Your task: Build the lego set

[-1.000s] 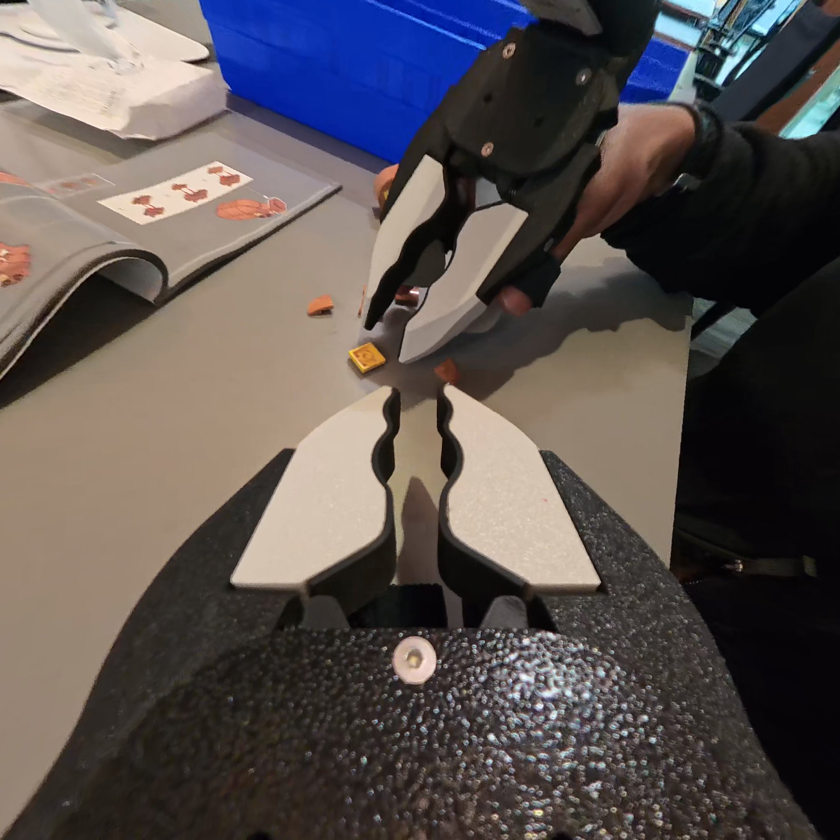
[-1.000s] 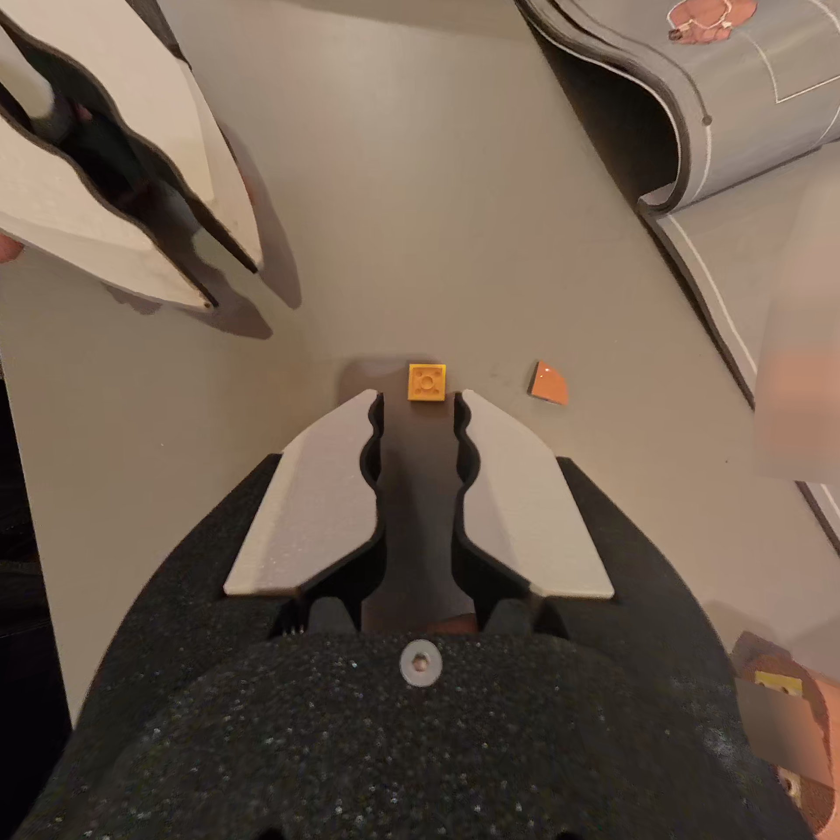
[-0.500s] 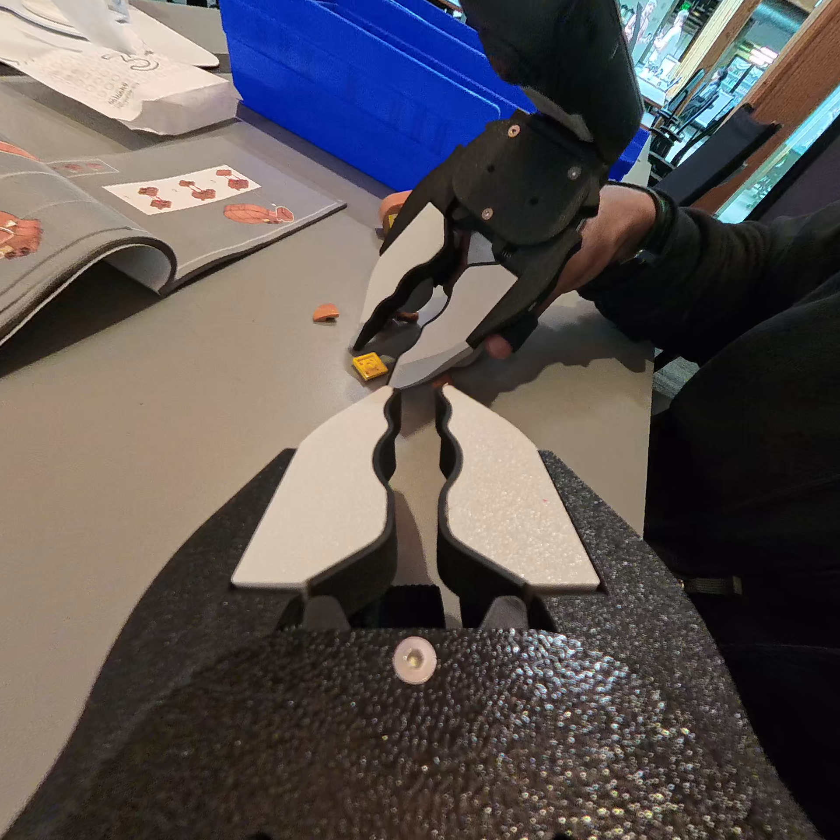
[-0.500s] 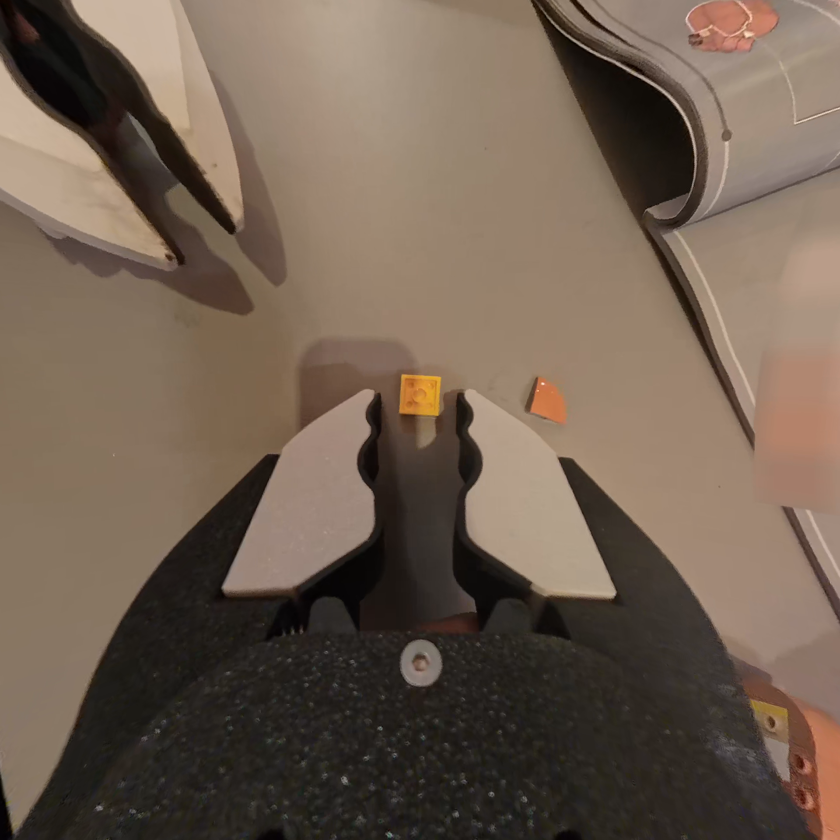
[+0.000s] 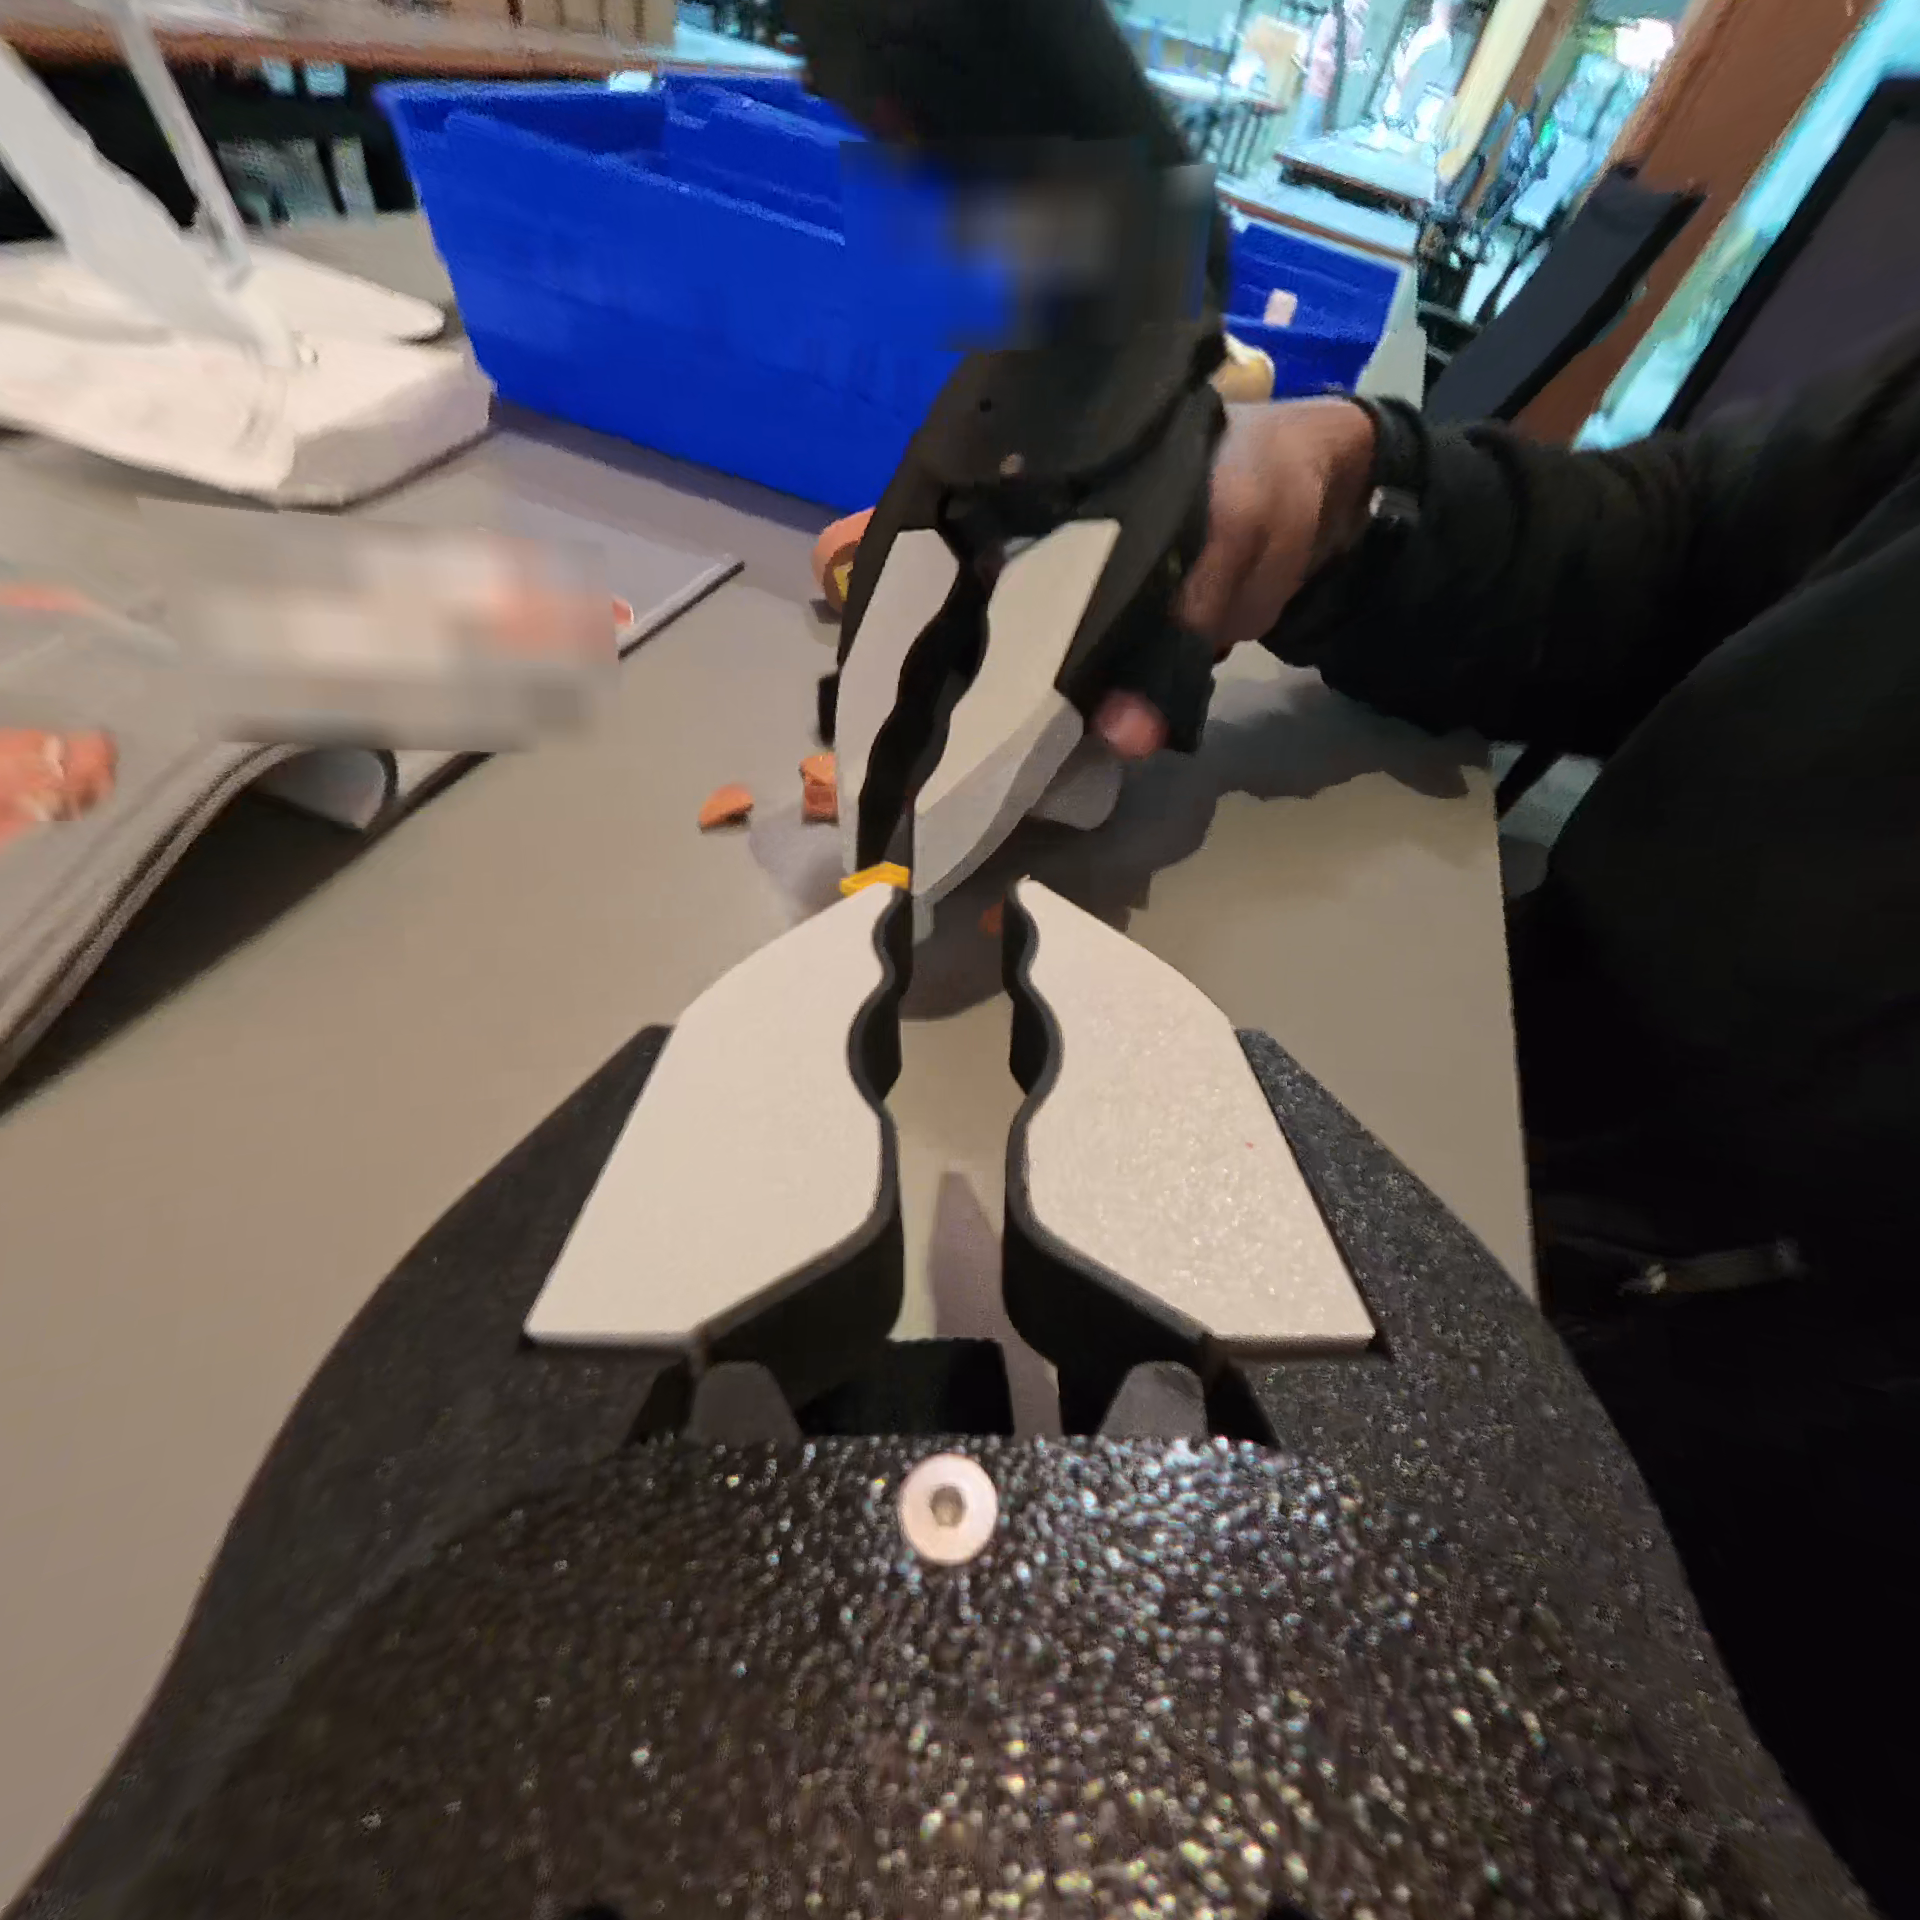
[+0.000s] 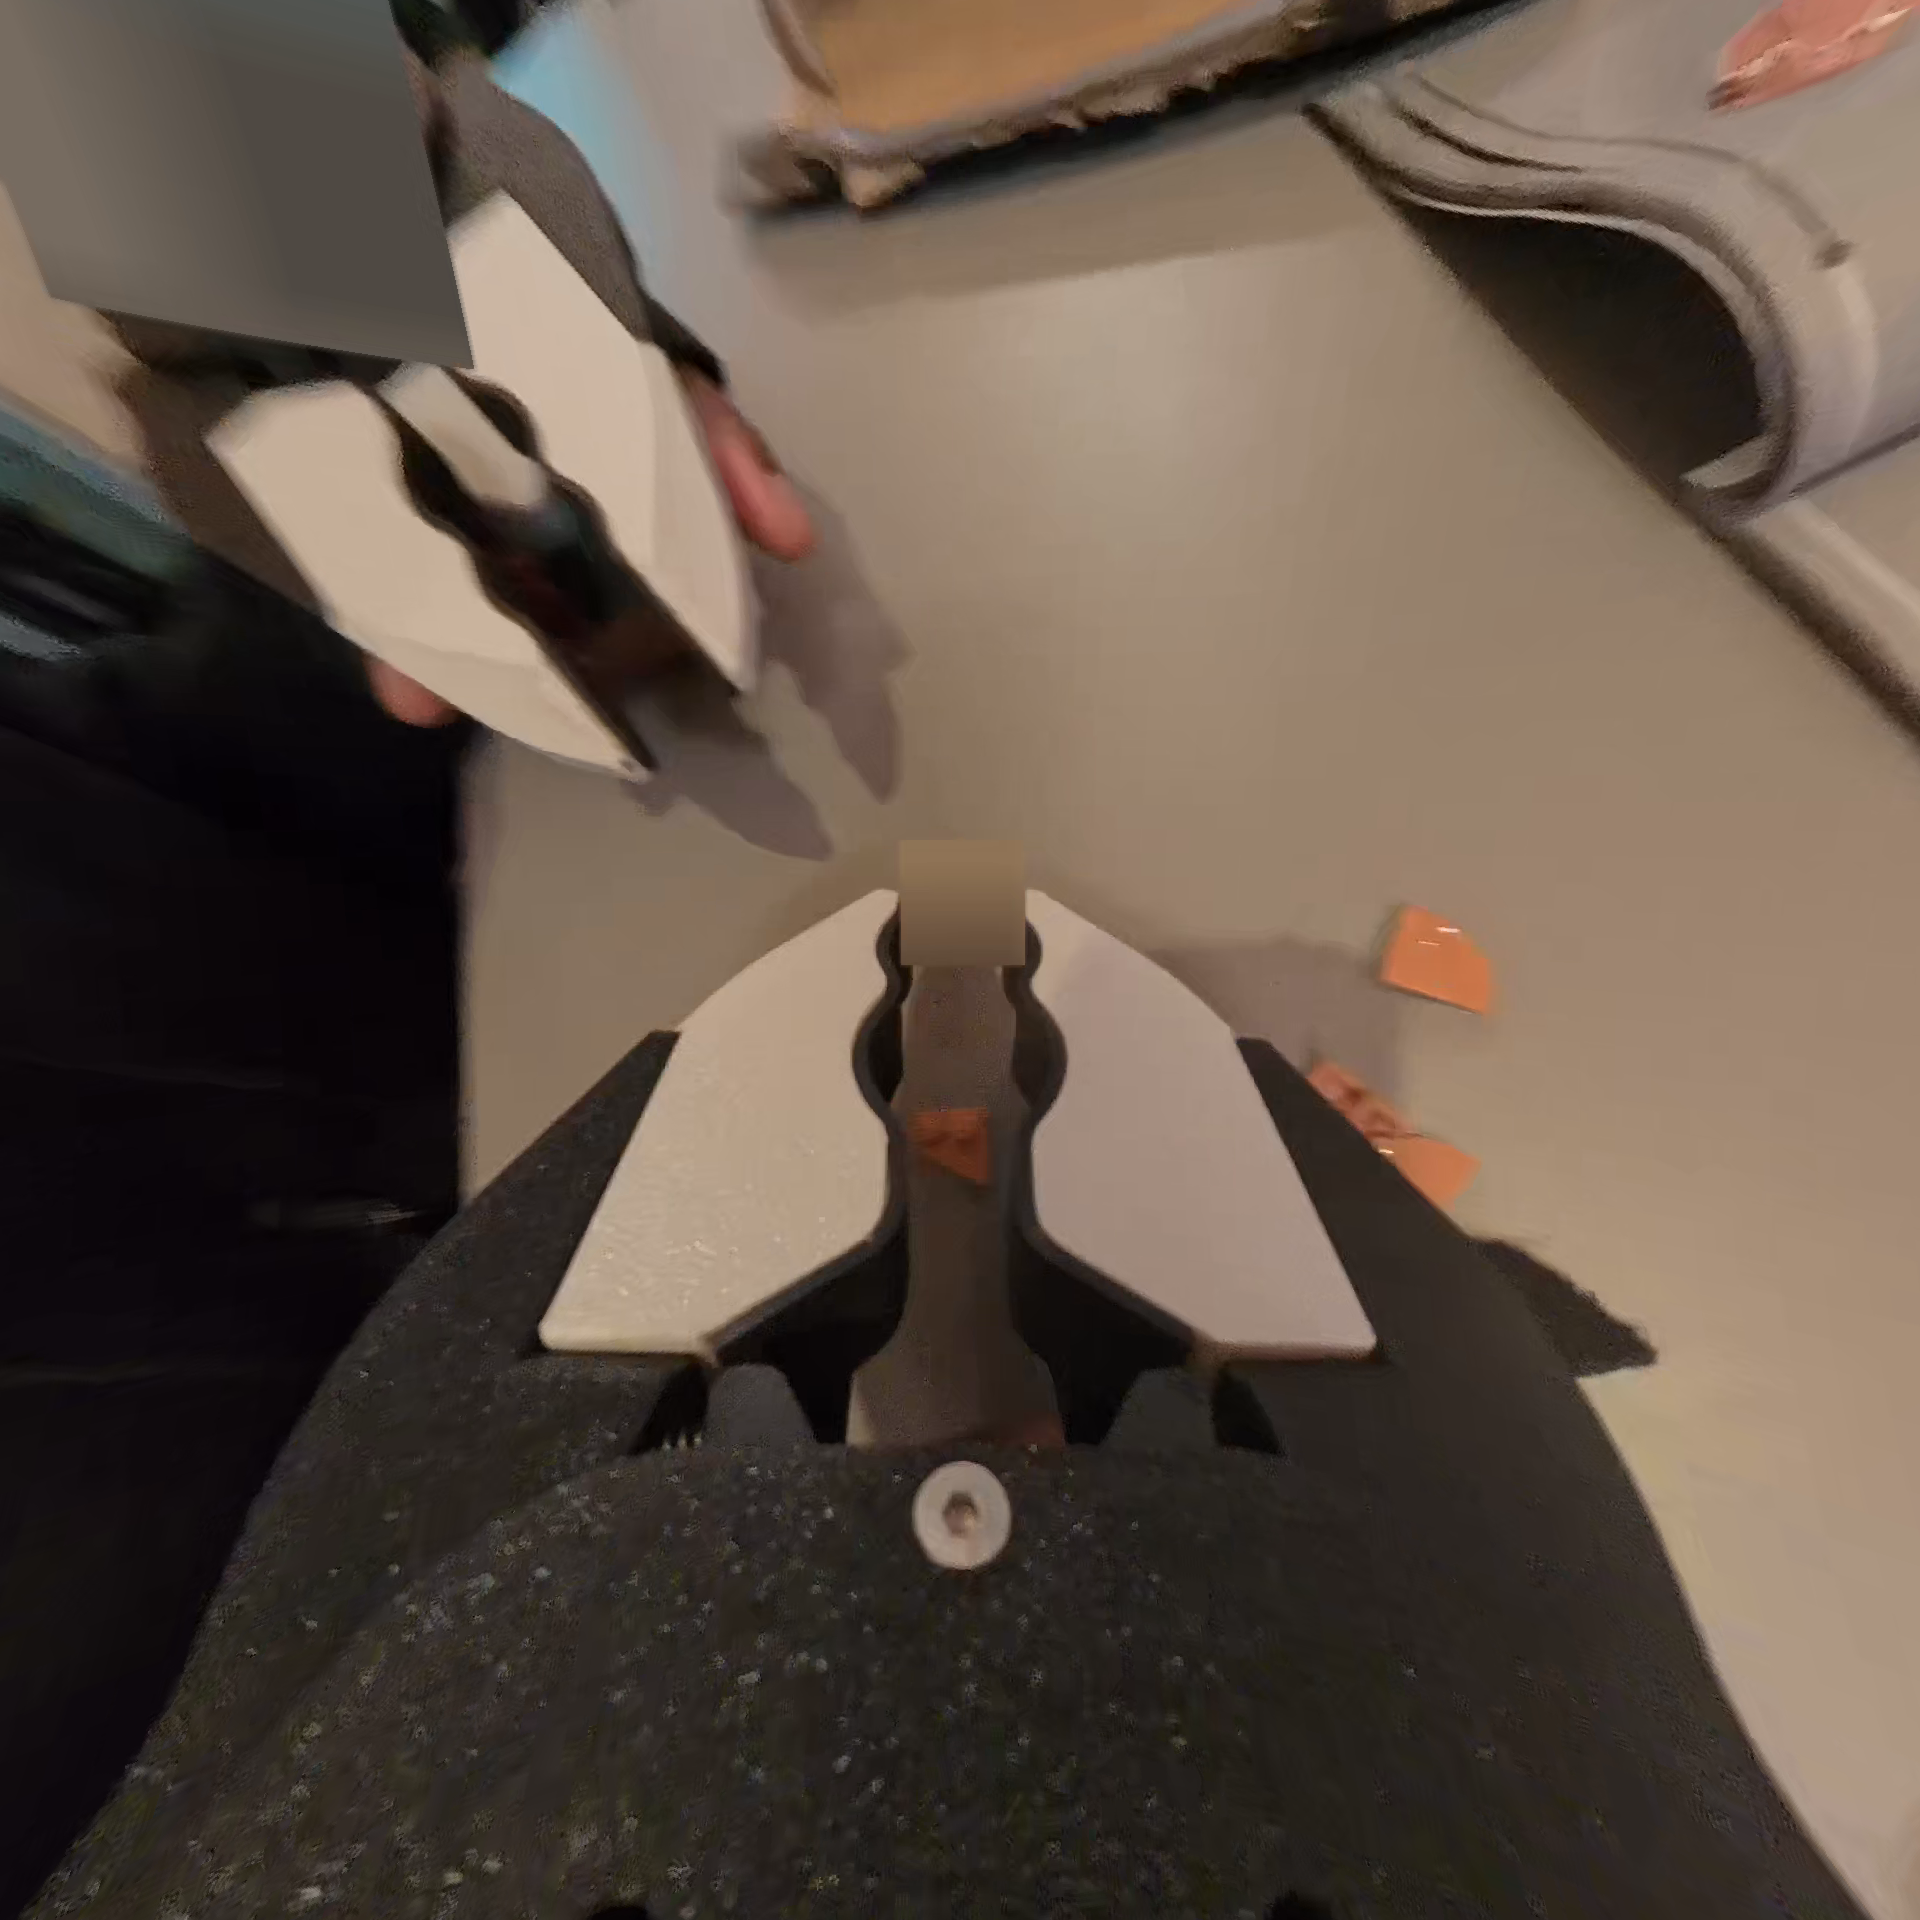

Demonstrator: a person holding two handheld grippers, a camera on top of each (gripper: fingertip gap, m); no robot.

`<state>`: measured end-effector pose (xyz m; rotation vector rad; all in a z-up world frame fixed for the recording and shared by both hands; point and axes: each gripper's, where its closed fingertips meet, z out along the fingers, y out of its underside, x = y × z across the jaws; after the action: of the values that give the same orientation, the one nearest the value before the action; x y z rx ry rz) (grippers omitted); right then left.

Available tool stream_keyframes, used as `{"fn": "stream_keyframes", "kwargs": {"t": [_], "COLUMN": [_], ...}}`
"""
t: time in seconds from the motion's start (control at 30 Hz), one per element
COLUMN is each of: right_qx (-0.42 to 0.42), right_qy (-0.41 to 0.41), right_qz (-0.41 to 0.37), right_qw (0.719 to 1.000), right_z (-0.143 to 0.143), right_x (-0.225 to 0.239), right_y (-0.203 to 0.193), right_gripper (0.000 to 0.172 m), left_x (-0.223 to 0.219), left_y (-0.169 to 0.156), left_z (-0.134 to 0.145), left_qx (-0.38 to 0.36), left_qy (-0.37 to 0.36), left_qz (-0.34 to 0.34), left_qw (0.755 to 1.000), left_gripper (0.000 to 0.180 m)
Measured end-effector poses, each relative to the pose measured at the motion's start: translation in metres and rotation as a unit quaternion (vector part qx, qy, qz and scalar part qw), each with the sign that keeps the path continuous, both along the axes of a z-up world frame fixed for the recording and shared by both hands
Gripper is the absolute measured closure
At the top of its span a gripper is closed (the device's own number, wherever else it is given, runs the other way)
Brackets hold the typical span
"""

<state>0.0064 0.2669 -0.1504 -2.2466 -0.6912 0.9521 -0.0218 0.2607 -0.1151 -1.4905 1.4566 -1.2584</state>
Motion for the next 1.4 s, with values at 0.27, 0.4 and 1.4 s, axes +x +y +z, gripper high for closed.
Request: {"fn": "stream_keyframes", "kwargs": {"t": [0.27,0.4,1.4], "right_qx": [-0.077,-0.082,0.449], "right_qy": [0.165,0.178,-0.131], "right_qz": [0.060,0.086,0.069], "right_qw": [0.981,0.977,0.881], "right_z": [0.028,0.031,0.044], "right_x": [-0.015,-0.021,-0.011], "right_y": [-0.025,-0.033,-0.006], "right_gripper": [0.156,0.156,0.149], "left_x": [0.006,0.009,0.025], "left_y": [-0.012,-0.021,-0.012], "left_z": [-0.010,0.000,0.006], "left_qx": [0.279,0.291,-0.310], "left_qy": [-0.019,-0.063,0.001], "left_qz": [-0.082,-0.094,-0.050], "left_qw": [0.957,0.950,0.949], "left_gripper": [0.150,0.150,0.176]}}
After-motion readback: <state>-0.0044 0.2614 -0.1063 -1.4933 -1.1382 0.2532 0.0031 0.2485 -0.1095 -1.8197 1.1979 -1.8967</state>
